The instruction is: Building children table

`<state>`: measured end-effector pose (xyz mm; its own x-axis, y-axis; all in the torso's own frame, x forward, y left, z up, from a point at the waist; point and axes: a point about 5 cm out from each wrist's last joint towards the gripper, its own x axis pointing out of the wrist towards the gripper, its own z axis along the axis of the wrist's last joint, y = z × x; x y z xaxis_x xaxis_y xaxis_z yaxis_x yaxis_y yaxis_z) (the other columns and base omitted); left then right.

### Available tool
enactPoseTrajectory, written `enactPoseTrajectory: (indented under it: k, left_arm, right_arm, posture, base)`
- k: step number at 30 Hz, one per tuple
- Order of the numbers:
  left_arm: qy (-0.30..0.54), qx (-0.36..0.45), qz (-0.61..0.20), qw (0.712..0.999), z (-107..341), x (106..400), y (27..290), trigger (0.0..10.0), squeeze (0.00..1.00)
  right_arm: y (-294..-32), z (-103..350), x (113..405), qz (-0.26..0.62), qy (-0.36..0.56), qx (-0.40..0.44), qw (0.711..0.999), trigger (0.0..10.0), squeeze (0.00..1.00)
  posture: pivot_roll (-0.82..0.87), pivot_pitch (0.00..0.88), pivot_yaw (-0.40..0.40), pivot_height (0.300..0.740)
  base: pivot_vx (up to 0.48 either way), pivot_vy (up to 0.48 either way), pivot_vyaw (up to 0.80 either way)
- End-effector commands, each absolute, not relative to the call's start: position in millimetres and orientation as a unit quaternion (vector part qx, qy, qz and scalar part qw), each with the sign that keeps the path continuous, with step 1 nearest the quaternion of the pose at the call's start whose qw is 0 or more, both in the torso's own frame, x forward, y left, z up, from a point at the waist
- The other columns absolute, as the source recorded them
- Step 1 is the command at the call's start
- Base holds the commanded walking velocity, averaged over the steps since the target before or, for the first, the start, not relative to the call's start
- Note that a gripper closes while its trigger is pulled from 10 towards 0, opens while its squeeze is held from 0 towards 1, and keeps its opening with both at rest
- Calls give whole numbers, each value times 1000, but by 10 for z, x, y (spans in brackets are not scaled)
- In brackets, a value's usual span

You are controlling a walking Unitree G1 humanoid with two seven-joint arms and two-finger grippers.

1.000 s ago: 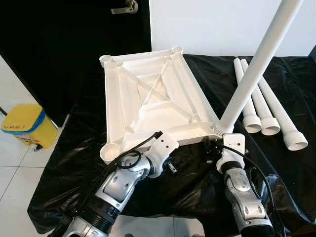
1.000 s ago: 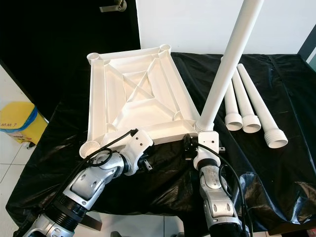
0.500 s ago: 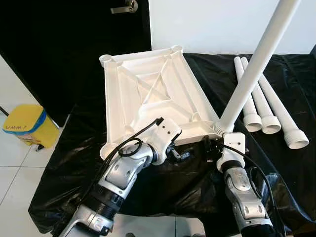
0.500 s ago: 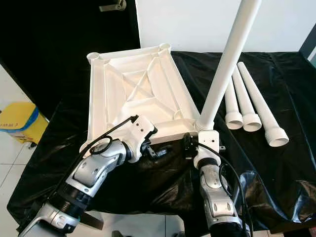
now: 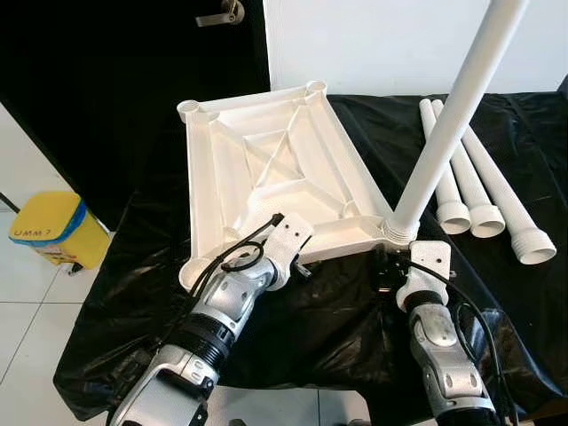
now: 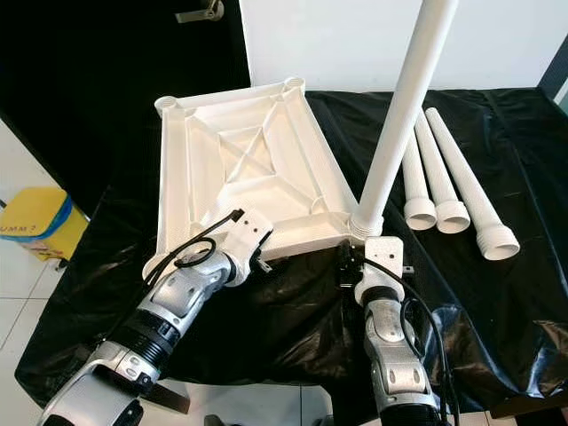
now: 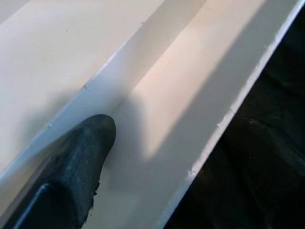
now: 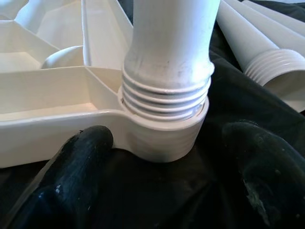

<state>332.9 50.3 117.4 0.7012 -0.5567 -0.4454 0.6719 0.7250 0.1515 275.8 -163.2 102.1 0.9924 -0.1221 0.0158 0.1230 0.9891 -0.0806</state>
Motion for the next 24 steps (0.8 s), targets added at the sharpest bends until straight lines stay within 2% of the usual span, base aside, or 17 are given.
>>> enactPoseTrajectory:
  k: [1, 2, 3, 4, 13, 24]
  left_arm:
    - [223, 156, -298, 915, 1066, 3357, 640, 10000, 0]
    - [223, 156, -298, 915, 1066, 3357, 640, 10000, 0]
    - [224, 159, -276, 921, 1052, 3389, 688, 4235, 0]
    - [228, 155, -240, 931, 1022, 3426, 773, 0, 0]
    - [225, 153, -201, 941, 1026, 3455, 845, 0, 0]
    - [236, 143, -216, 937, 934, 3297, 738, 0, 0]
  right_arm:
    - [-1625, 1000, 2733, -63, -2, -45, 997, 10000, 0]
    - [-1625, 1000, 2733, -63, -2, -45, 997, 10000, 0]
    - [-1626, 1000, 2730, -64, -2, -45, 997, 10000, 0]
    - [-1627, 997, 2723, -65, -1, -44, 997, 10000, 0]
    - [-1621, 985, 2701, -67, 1, -43, 997, 10000, 0]
    - [-1619, 970, 2673, -67, 3, -43, 997, 10000, 0]
  posture:
    - [-252, 70, 77, 740]
    - [-252, 70, 77, 740]
    - [-254, 71, 81, 740]
    - [-256, 70, 83, 740]
    - [-259, 67, 87, 740]
    - [-262, 69, 90, 740]
  base:
    - [0, 0, 0]
    - [0, 0, 0]
    - [0, 0, 0]
    - [0, 0, 0]
    - [0, 0, 0]
    - [0, 0, 0]
